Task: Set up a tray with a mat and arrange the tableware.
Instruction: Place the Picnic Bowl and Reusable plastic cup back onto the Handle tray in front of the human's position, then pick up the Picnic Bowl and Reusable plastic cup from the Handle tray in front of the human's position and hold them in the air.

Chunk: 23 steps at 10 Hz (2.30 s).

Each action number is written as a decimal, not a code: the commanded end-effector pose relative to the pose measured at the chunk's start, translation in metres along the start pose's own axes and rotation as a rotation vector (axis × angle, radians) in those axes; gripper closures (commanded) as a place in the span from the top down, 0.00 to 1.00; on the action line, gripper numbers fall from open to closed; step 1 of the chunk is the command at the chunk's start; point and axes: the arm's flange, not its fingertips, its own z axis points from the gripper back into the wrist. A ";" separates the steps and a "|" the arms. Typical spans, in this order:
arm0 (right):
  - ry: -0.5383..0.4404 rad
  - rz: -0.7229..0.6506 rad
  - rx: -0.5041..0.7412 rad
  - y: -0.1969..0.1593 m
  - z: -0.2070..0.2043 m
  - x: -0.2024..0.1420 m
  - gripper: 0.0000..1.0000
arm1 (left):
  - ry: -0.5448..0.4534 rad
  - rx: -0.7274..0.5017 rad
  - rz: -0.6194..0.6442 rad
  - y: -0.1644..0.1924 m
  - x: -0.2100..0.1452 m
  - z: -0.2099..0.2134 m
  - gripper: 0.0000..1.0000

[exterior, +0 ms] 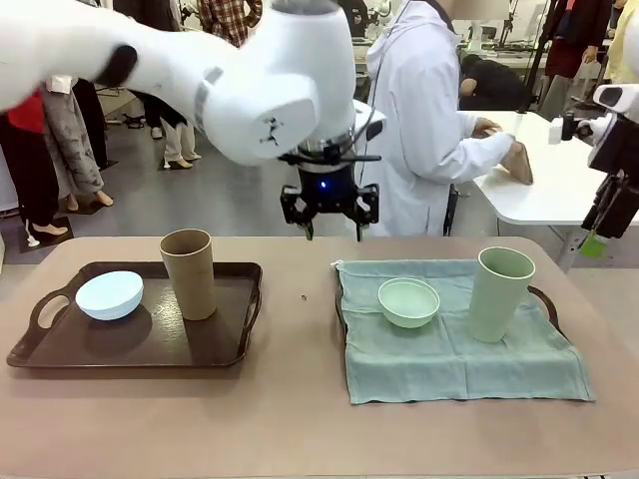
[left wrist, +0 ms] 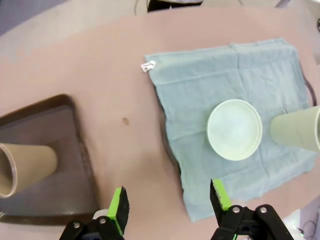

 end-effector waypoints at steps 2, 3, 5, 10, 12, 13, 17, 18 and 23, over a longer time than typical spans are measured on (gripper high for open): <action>0.122 -0.181 -0.135 0.035 0.056 0.031 1.00 | -0.079 0.101 -0.009 0.005 -0.018 0.058 0.86; 0.102 -0.281 -0.222 0.043 0.073 0.041 1.00 | -0.100 0.123 0.020 0.005 -0.014 0.071 0.86; 0.019 -0.481 -0.309 0.035 0.087 0.052 1.00 | -0.113 0.134 0.064 0.007 -0.016 0.076 0.86; 0.033 -0.269 -0.207 0.047 0.086 0.039 1.00 | -0.095 0.099 -0.001 0.005 -0.018 0.083 0.86; 0.033 -0.269 -0.207 0.047 0.086 0.039 1.00 | -0.095 0.099 -0.001 0.005 -0.018 0.083 0.86; 0.033 -0.269 -0.207 0.047 0.086 0.039 1.00 | -0.095 0.099 -0.001 0.005 -0.018 0.083 0.86; 0.033 -0.269 -0.207 0.047 0.086 0.039 1.00 | -0.095 0.099 -0.001 0.005 -0.018 0.083 0.86; 0.033 -0.269 -0.207 0.047 0.086 0.039 1.00 | -0.095 0.099 -0.001 0.005 -0.018 0.083 0.86; 0.064 -0.414 -0.075 0.032 0.065 0.008 1.00 | 0.059 -0.106 0.172 0.095 -0.022 0.093 0.86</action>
